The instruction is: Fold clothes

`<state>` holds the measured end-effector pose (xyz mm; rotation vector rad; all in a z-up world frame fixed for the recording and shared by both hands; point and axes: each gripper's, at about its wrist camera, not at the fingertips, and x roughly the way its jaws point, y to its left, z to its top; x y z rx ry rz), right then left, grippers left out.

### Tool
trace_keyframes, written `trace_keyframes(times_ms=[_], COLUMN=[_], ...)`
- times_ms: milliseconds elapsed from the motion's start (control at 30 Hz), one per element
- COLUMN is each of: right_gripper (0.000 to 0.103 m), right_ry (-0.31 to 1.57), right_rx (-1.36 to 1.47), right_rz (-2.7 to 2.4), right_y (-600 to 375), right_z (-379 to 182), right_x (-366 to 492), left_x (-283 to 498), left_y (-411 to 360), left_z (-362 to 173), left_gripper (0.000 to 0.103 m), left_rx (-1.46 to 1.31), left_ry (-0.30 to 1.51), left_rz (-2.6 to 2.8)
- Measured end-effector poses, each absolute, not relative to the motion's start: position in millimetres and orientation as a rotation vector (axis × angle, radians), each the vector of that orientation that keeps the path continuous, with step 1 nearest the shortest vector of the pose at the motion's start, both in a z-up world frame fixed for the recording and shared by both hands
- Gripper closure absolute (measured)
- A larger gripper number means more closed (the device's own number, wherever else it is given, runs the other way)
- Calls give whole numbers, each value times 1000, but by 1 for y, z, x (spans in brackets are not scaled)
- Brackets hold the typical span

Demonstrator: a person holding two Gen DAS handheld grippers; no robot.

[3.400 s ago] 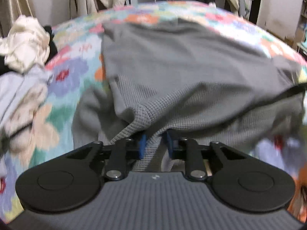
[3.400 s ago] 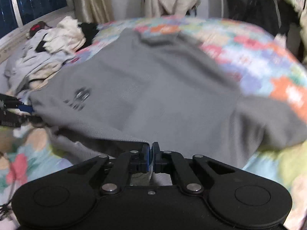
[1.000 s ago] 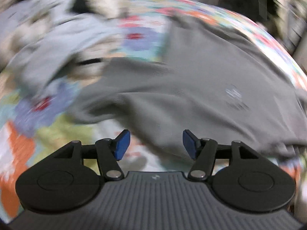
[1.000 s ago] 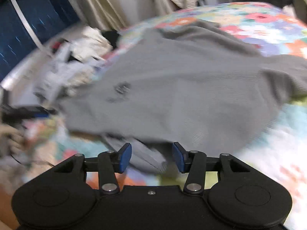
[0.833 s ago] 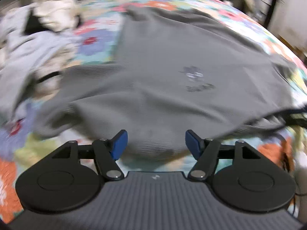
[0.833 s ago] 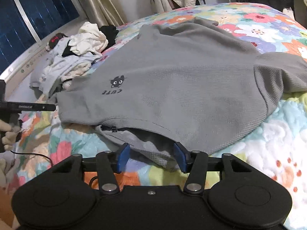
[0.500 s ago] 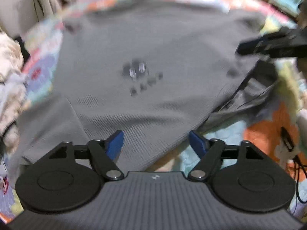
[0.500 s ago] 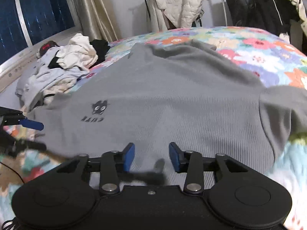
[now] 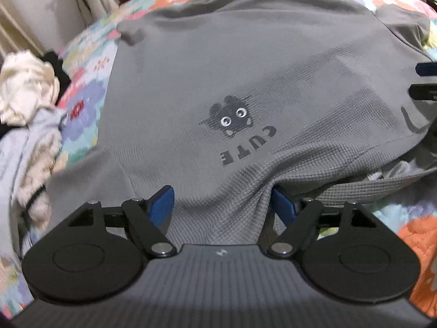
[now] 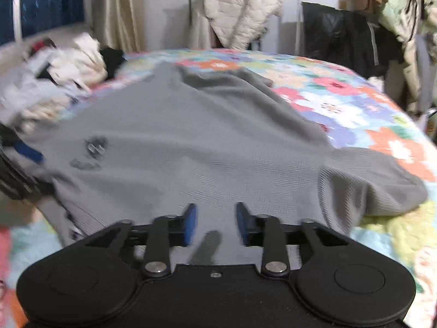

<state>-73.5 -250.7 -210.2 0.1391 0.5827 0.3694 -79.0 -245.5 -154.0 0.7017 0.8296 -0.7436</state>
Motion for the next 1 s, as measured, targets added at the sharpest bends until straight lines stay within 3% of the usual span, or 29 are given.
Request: trace_keyframes(times_ms=[200,267,333,433,533,600,667,800,867,933,967,1000], right_gripper=[35,32,28,27,29,40,41,41,43,67,91,99], right_ry=[572,548,531,541,568,599,623,680,691,692,700,710], right_rx=[156,146,114,87,121,161,201,218,164,122,121,135], right_rz=[404,394,376,389,477,558,595,616,588,561,555,551], right_y=[-248,-247,-247,-253,-264,-267,-267,-256,-246,-238,-237,-239], right_z=[-208,-207,-206,-207,-208,-209,-209,-214,-219,-225,-226,-226], right_x=[-79,-82,-86,-97,-104,-105,-104,-99,-97,-92,-88,-85], left_x=[-72,-67,-62,-53,-46,-41,-41,-49,-54,-59,-63,-67], left_y=[-242,-237,-233,-227,-223,-226,-230,-229,-222,-216,-212,-210], left_z=[-155,-150,-144,-136,-135,-140,-145,-145,-142,-138,-135,-132], left_gripper=[22,33,53,69,69,69,66,42,37,37,37,37], left_rx=[608,566,520,455,418,428,447,455,444,428,417,406], left_ry=[865,861,855,842,841,843,848,855,870,895,906,916], left_rz=[-727,-712,-702,-695,-690,-684,-688,-691,-684,-673,-675,-696])
